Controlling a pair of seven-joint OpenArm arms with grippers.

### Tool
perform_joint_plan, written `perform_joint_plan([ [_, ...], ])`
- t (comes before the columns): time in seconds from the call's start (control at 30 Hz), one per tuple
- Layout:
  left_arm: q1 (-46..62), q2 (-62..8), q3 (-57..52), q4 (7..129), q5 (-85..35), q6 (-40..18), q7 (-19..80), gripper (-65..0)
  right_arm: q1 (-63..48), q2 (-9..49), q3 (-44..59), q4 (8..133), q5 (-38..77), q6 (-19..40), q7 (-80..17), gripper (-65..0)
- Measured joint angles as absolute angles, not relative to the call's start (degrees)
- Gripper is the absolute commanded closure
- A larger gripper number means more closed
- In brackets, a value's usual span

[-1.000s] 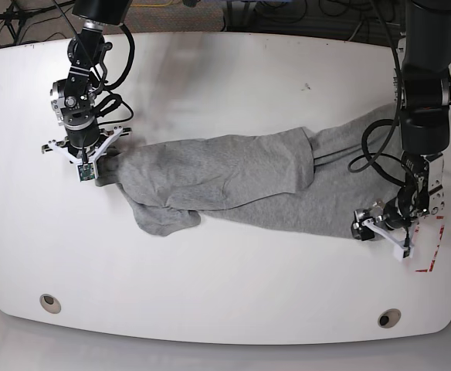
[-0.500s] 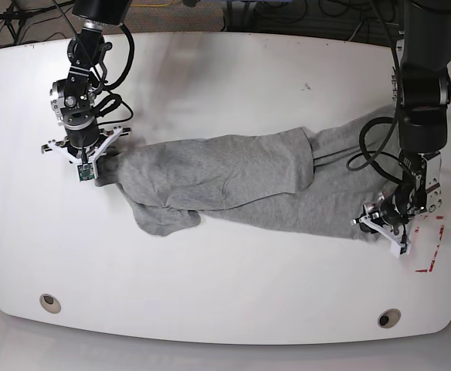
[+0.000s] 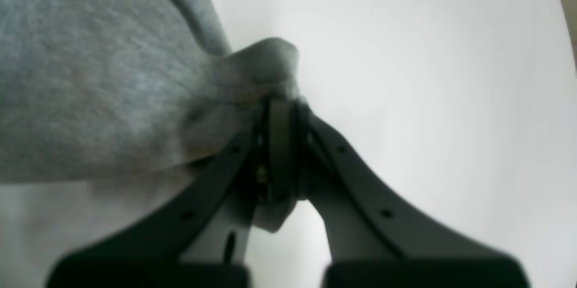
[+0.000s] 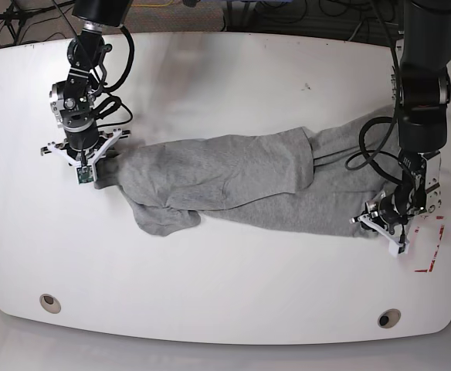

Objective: Fold the T-shirt properly
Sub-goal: 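Release the left gripper and regrasp the shirt edge beside it, then lift the shirt high with both grippers, stretching it between them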

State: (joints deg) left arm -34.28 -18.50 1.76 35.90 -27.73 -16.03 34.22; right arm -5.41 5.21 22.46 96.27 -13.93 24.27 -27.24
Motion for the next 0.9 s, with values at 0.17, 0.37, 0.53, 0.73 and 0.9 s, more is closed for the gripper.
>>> perform_joint_plan([
  [0.17, -32.2, -18.3, 1.1, 44.8, -27.3, -15.9, 40.1, 0.0, -3.7, 6.4, 22.4, 96.3, -13.9, 24.5, -27.2, 0.0],
  [0.37, -29.0, -18.3, -1.9, 57.2, -27.9, -16.1, 40.7, 0.0, -1.1, 8.3, 22.5, 96.2, -14.5, 24.5, -27.5, 0.0],
  [0.53, -27.8, -18.1, -5.5, 65.6, -27.6, -16.1, 46.1, 0.0, 1.9, 8.9, 22.4, 96.1, -14.6, 24.5, -27.6, 0.0],
  [0.73, -28.2, -18.2, -9.5, 76.0, -27.5, -16.1, 49.9, 0.0, 5.5, 11.2, 22.1, 96.1, -14.2, 25.1, -29.9, 0.0],
  [0.9, -29.6, -18.0, -11.6, 84.2, -28.0, -16.6, 51.6, 0.0, 9.5, 13.0, 22.0, 96.0, -14.2, 24.9, -30.7, 0.0],
])
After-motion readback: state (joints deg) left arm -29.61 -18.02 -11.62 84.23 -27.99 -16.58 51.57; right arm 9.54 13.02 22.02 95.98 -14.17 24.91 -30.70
